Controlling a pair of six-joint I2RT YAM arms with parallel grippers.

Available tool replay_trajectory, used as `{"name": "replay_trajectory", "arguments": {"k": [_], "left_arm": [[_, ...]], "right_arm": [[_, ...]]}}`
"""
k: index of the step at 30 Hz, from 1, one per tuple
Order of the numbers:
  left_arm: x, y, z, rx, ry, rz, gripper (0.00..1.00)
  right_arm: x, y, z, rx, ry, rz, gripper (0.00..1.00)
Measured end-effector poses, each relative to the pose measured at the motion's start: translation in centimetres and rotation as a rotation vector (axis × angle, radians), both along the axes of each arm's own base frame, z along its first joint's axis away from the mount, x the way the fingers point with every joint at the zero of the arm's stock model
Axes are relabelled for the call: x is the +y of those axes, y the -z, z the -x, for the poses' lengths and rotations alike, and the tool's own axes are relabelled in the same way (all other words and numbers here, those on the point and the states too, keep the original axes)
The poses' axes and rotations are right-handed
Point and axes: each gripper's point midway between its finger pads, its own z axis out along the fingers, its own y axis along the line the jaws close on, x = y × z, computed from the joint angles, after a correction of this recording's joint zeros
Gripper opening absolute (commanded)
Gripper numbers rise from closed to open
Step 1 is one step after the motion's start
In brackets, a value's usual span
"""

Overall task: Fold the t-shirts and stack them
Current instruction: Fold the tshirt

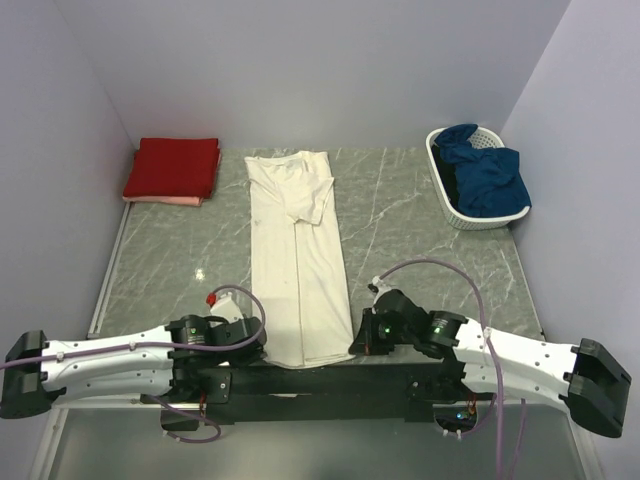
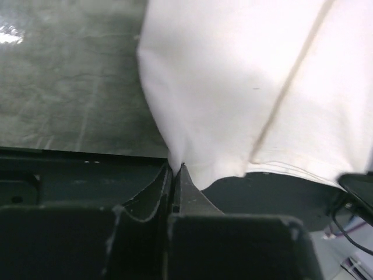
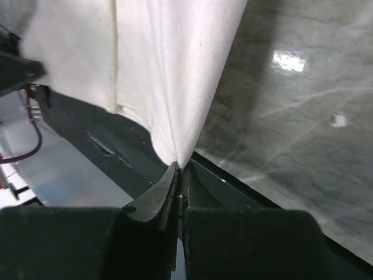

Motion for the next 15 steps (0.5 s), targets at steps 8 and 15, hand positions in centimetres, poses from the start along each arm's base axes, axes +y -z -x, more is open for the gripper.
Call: {"name": "replay_trajectory", "arguments": {"k": [8,15], "left_arm": [[-1.1,-4.6,-3.9,-0.202,0.018,0.064,0.00],[0.0,-6.9,-11.8,-0.342,-0.073,0.002,0.00]], "right_arm": [[1.5,-3.3,-3.1,-0.051,0.004,0.048,0.00],[3.8,-7.2,-10.8,-0.138,0.077,0.027,0.00]]}}
